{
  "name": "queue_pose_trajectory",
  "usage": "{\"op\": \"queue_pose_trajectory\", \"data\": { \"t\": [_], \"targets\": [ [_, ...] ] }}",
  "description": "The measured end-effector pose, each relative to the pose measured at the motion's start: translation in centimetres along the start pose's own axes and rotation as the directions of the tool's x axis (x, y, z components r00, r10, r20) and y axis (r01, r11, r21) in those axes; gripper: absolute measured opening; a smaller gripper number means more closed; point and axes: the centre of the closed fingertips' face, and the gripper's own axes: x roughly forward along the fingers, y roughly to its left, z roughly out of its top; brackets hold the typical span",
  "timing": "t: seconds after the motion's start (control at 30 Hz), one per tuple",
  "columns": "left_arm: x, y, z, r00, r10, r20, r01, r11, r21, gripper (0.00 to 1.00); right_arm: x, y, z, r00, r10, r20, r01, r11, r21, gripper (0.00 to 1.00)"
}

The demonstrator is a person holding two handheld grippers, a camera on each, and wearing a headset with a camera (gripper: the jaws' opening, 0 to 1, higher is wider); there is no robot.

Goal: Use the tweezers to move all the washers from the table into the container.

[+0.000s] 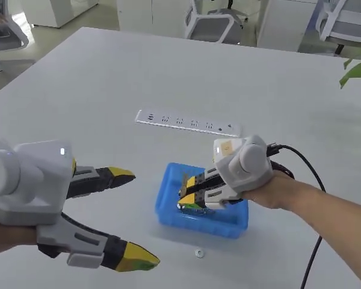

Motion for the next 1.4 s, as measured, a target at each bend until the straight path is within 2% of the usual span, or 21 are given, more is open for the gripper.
{"op": "queue_pose_trajectory", "data": {
  "t": [0.17,0.27,0.47,0.67,0.87,0.97,1.1,1.4],
  "targets": [
    [0.7,0.7,0.3,1.0,0.001,-0.003,-0.001,1.0,0.003,0.88,0.1,-0.1,0.1,1.0,0.002,0.003,-0.002,1.0,-0.004,0.09],
    [1.2,1.2,0.8,1.0,0.003,0.003,-0.003,1.0,0.012,0.81,0.1,0.0,0.2,1.0,0.002,0.003,-0.002,1.0,-0.008,0.09],
    [2.3,2.4,1.3,0.9997,0.017,-0.016,-0.016,0.998,0.059,0.7,0.0,0.0,0.1,1.0,0.001,0.0,-0.001,1.0,-0.009,0.09],
    [3.0,3.2,2.0,0.9996,0.028,-0.006,-0.027,0.996,0.082,0.62,0.0,0.1,0.1,1.0,0.004,-0.004,-0.004,1.0,-0.01,0.09],
    [3.8,3.9,2.2,0.9995,0.029,-0.016,-0.027,0.993,0.118,0.45,0.1,0.2,0.1,1.0,0.004,-0.008,-0.004,1.0,-0.017,0.09],
    [4.2,4.7,2.2,0.9981,0.05,-0.036,-0.044,0.988,0.151,0.35,0.0,0.2,0.1,1.0,0.003,-0.009,-0.003,1.0,-0.018,0.09],
    [4.7,5.0,2.6,0.9986,0.045,-0.029,-0.039,0.986,0.162,0.28,0.0,0.2,0.1,0.9999,0.003,-0.012,-0.003,1.0,-0.021,0.09],
    [6.1,4.9,2.9,0.9986,0.003,-0.053,0.007,0.981,0.193,0.21,-0.1,0.2,-0.1,0.9999,0.003,-0.016,-0.004,1.0,-0.023,0.09]
  ]
}}
